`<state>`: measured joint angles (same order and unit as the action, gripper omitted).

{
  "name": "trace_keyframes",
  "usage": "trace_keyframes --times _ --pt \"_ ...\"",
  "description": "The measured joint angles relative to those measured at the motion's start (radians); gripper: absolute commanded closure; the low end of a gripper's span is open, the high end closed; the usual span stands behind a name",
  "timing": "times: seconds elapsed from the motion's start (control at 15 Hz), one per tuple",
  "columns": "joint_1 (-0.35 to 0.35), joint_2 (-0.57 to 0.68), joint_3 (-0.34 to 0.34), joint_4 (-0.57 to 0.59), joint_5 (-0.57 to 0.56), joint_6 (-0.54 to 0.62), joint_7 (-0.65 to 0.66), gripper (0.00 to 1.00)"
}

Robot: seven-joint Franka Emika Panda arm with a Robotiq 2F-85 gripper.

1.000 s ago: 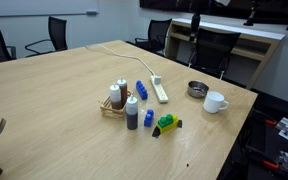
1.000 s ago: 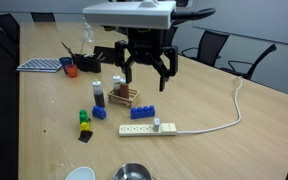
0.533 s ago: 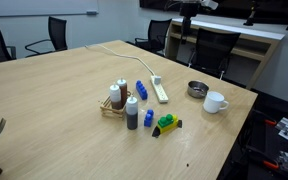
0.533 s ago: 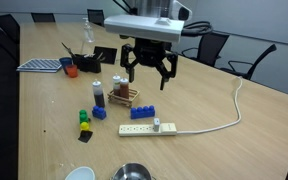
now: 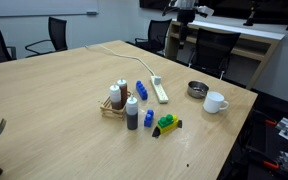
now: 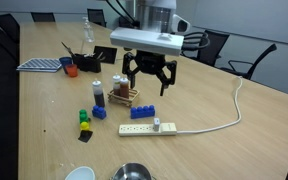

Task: Pick the extension cord and put it back on the table

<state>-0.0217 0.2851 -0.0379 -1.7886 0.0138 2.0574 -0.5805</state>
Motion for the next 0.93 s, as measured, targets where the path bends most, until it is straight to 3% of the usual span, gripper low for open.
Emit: trace_keyframes --times 0.67,0.93 --pt "-0.02 0.288 0.052 0.205 -0.032 -0.022 -0.19 0.0" --pt "-0.02 0.3 0.054 0.217 -0.035 -0.022 -0.188 0.0"
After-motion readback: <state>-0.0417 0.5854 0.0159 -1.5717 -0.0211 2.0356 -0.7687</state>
